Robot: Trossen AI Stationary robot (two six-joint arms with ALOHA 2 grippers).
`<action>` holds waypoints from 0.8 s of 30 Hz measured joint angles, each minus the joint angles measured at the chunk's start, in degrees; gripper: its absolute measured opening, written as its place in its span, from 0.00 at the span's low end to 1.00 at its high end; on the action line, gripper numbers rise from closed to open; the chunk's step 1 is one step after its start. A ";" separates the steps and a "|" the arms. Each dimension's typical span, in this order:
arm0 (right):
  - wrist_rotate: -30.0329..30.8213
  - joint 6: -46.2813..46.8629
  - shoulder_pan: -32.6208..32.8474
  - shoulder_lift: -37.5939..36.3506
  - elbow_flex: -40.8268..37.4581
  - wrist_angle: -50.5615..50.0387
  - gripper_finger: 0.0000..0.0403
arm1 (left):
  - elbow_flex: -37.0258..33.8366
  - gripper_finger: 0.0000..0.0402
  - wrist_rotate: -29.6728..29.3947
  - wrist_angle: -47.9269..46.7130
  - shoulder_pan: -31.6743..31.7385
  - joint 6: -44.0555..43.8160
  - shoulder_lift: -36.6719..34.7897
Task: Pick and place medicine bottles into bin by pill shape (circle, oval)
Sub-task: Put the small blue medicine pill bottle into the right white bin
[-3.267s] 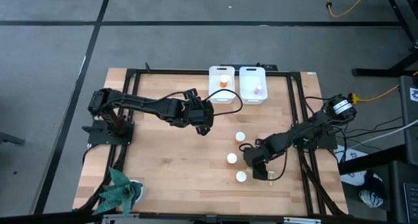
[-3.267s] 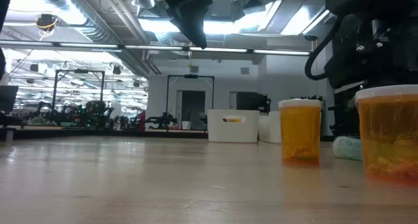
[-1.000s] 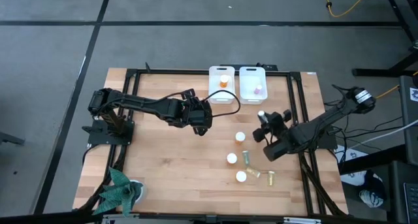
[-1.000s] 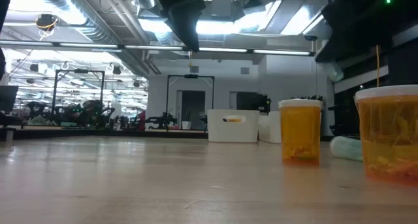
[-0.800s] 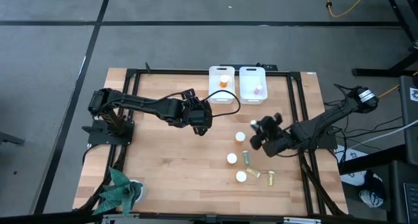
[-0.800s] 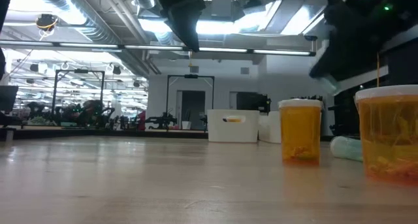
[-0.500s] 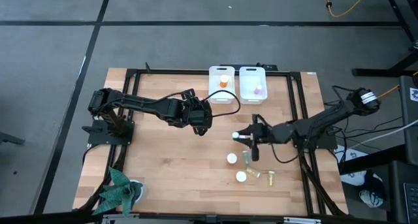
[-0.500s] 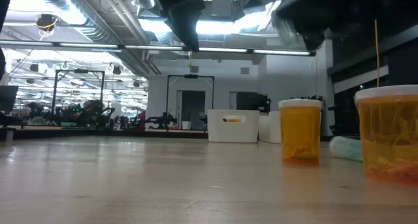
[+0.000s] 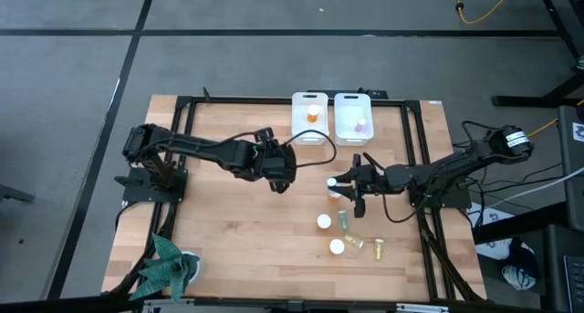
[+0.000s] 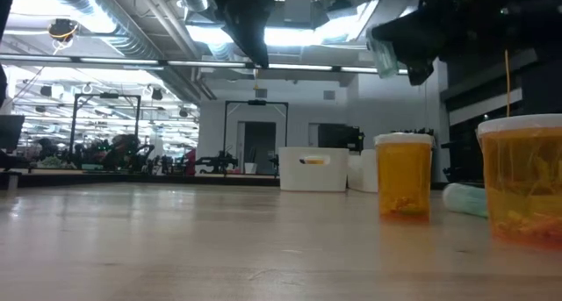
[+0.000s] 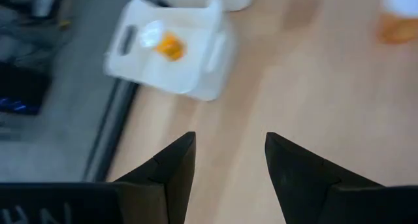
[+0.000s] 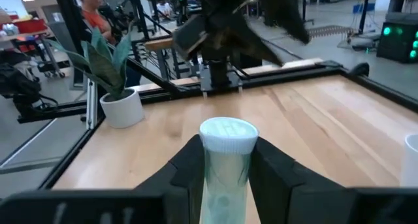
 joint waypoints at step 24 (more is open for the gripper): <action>-7.53 -8.39 0.06 -0.02 0.09 11.59 0.25 | 0.07 0.44 17.63 35.16 -6.11 8.16 3.79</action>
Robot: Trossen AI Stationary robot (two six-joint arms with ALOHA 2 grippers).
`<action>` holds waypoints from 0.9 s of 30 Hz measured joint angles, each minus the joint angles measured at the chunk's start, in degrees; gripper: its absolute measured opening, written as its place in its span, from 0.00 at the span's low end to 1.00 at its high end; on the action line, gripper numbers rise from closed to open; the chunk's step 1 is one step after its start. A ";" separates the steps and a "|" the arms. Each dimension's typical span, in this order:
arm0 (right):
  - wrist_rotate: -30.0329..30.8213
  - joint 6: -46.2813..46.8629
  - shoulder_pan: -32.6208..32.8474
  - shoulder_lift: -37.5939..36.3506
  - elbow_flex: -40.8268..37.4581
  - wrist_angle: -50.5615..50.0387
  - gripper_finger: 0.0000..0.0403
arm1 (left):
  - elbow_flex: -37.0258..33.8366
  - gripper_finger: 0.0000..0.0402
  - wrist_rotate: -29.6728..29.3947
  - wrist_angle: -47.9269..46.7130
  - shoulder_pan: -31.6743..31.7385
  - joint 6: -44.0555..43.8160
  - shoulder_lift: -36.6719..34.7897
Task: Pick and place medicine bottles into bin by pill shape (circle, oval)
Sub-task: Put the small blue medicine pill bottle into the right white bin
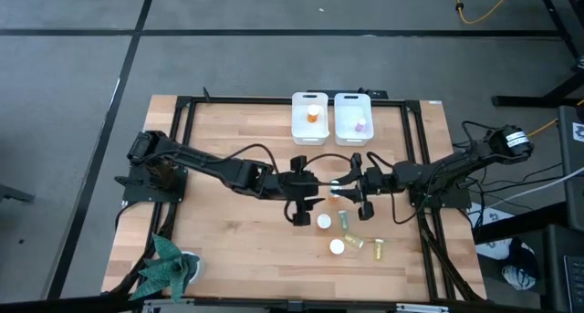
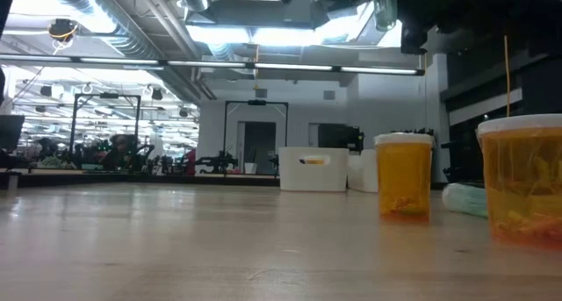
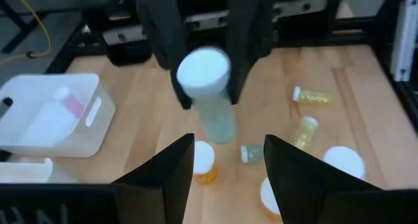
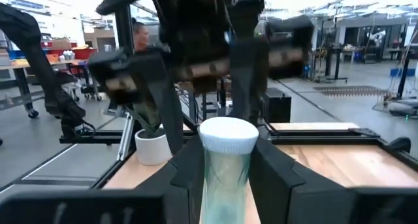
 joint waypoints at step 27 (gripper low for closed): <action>-5.51 -8.12 -0.02 0.02 -0.02 7.14 0.25 | -0.07 0.44 0.02 11.95 1.34 -2.70 2.79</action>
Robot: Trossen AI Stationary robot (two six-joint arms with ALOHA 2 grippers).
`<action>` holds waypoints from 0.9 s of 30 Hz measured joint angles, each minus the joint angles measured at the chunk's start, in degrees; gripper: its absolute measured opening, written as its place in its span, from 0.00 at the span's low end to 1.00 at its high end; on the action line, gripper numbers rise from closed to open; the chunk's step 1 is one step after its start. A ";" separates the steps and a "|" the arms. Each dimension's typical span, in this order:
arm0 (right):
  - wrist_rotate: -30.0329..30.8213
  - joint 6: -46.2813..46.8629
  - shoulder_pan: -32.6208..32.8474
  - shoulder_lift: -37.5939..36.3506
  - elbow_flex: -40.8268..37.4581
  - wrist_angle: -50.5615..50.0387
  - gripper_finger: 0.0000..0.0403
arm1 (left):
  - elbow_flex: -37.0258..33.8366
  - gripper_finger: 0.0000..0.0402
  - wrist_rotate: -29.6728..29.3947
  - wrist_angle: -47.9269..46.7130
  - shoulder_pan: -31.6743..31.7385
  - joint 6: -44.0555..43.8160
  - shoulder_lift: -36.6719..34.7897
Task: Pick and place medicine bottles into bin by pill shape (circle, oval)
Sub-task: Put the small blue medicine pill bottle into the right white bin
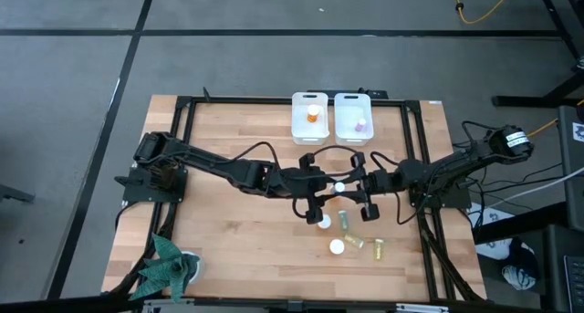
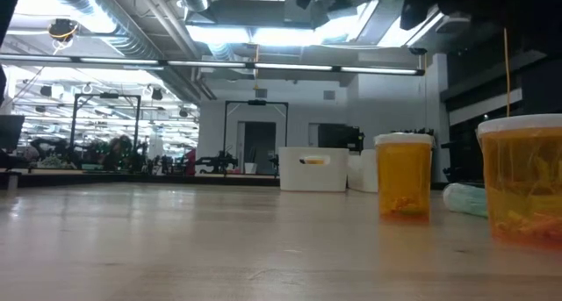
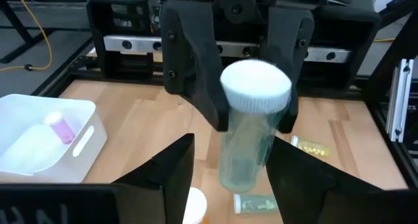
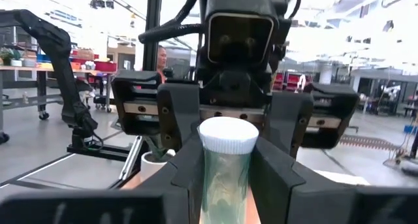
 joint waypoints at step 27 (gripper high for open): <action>0.01 0.01 0.00 0.00 0.00 -1.33 0.25 | -0.04 0.38 -1.01 1.91 -0.30 1.68 2.80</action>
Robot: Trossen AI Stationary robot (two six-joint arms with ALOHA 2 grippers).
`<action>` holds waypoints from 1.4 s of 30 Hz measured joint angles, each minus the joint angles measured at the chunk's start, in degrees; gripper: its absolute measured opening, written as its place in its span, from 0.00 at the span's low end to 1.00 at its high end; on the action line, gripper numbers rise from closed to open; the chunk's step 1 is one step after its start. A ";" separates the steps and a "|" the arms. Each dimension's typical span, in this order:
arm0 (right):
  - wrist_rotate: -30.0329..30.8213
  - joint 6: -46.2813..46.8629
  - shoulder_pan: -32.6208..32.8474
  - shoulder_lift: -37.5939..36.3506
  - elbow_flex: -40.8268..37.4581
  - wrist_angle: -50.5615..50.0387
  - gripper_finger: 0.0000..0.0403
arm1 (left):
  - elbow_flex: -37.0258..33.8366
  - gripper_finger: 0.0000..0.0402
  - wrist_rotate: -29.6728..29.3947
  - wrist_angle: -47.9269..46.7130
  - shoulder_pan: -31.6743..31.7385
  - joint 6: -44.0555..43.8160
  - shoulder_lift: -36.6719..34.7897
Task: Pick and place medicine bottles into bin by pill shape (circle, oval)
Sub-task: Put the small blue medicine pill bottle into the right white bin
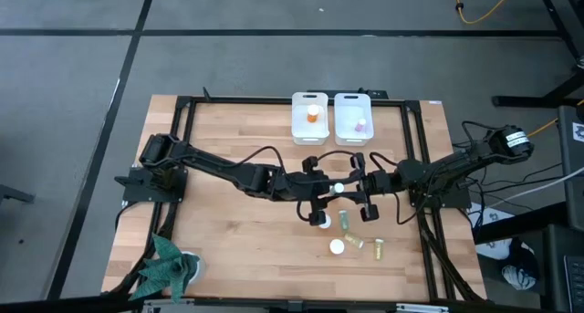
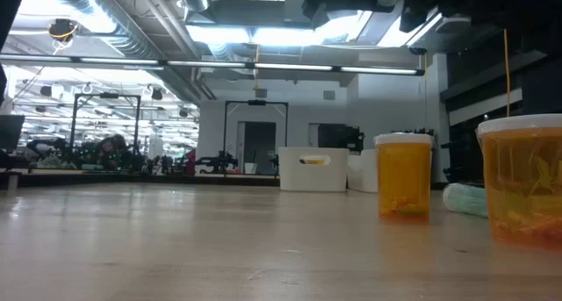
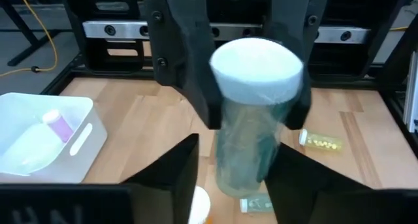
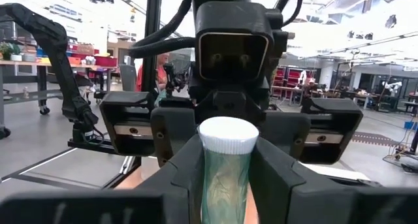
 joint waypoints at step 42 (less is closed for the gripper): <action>1.69 8.56 0.02 -1.36 28.90 -72.11 0.54 | 0.04 0.16 -1.14 -12.02 -4.48 -9.33 -0.08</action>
